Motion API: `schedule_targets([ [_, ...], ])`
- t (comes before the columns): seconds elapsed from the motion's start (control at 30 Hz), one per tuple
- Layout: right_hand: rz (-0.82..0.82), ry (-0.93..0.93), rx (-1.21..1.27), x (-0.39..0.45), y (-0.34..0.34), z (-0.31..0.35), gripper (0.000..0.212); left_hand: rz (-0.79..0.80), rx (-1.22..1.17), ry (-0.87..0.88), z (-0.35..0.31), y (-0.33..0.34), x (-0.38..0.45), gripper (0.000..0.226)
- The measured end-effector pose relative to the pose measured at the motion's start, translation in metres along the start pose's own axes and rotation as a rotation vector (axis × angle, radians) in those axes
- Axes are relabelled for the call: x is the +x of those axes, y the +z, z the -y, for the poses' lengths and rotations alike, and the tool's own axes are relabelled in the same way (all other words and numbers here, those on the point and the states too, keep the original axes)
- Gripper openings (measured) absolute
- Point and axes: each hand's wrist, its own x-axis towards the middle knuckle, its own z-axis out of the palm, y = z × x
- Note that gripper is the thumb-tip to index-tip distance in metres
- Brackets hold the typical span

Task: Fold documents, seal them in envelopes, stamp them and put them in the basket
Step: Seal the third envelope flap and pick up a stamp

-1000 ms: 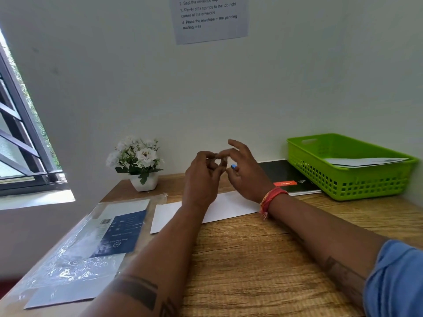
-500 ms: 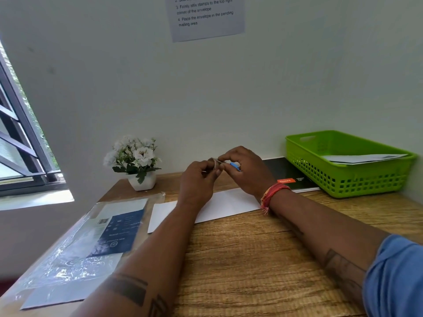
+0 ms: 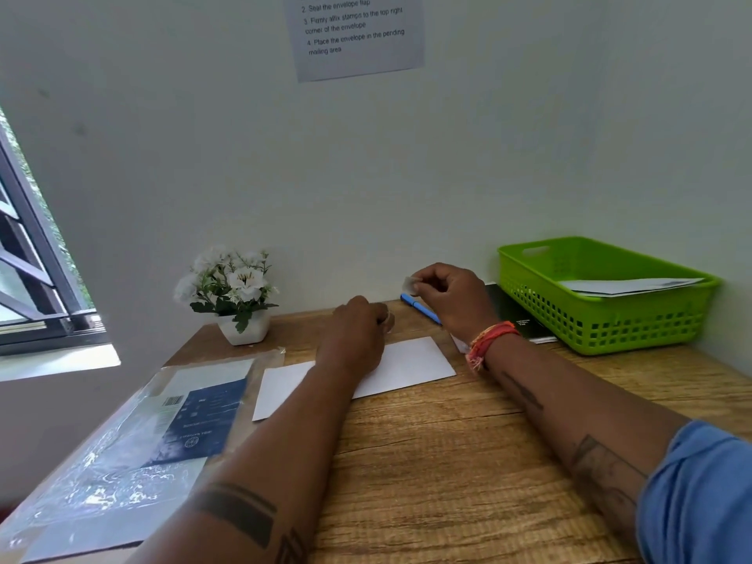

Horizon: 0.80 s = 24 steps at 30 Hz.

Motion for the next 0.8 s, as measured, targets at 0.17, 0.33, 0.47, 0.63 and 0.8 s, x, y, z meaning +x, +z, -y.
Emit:
schedule_targets([
  [0.17, 0.095, 0.015, -0.121, -0.003, -0.005, -0.002, 0.005, 0.149, 0.15, 0.115, -0.007, -0.001, 0.005, 0.022],
  [0.33, 0.181, -0.078, -0.241, -0.01, -0.008, 0.005, 0.005, 0.099, 0.172, 0.086, -0.001, 0.0, 0.011, 0.024],
  [0.47, 0.252, -0.044, -0.325, -0.015, -0.013, 0.006, 0.005, 0.126, 0.178, 0.091, 0.003, 0.001, 0.017, 0.024],
  [0.63, 0.302, -0.01, -0.393, -0.021, -0.019, 0.01, 0.007, 0.045, 0.152, 0.105, -0.001, 0.0, 0.014, 0.03],
  [0.8, 0.336, -0.031, -0.538, -0.028, -0.022, 0.015, 0.008, -0.012, -0.033, 0.071, -0.011, -0.011, 0.0, 0.019],
])
